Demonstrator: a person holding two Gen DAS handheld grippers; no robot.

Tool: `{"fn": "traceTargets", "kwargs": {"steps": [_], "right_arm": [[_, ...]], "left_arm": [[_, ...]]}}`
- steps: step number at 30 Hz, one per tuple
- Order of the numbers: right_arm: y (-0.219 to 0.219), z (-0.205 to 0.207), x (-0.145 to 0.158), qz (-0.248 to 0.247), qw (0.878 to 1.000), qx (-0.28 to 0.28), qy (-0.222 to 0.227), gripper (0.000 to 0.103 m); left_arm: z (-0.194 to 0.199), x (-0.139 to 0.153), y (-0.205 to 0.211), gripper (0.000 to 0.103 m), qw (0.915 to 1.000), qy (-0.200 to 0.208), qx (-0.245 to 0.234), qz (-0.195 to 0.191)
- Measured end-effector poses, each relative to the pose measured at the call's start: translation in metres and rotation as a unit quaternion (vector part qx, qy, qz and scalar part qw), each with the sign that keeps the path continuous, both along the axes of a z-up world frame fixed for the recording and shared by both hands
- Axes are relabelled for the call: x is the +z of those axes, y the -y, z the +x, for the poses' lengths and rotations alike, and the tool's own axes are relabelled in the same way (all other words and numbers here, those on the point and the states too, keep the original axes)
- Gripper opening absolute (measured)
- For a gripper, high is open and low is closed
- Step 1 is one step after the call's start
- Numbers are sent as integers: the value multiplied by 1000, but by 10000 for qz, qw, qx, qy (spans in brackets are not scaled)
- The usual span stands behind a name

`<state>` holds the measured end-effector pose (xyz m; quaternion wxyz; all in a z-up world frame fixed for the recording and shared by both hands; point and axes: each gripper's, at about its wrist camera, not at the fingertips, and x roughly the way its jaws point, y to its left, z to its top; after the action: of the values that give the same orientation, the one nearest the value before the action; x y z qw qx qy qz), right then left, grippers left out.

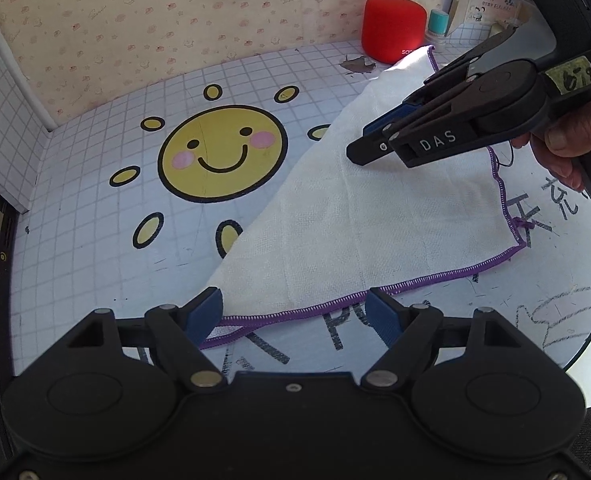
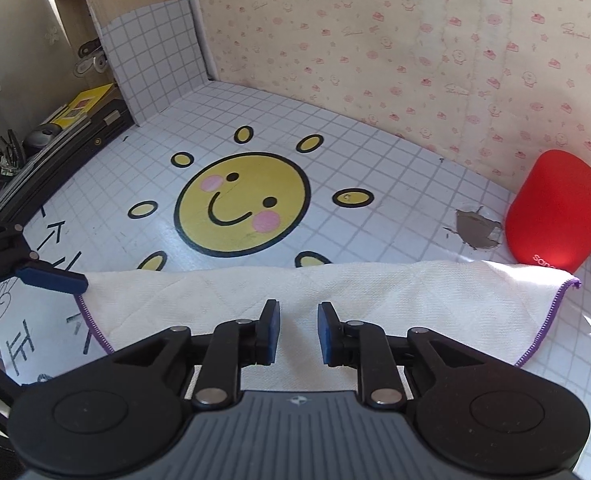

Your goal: Fold towel

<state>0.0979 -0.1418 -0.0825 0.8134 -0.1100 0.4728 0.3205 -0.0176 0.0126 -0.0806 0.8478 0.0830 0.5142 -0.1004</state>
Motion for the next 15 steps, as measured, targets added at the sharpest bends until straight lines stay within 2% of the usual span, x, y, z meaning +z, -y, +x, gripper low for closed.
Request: {"fn": "traceTargets", "kwargs": {"steps": [4,14,15], "right_arm": [[-1,-3,0,25,10000,15,-7,19],[-5,-11,0,87,9999,54,-26,21],[3,-11,3,54,9998,-160,113,22]], "left_arm": [[2,-14,-2,82,9995,-300,25,-32],[-1,-12,0,82,9996,-196,-137,116],[-1,-10,0,82,9997,-169,-143,111]]}}
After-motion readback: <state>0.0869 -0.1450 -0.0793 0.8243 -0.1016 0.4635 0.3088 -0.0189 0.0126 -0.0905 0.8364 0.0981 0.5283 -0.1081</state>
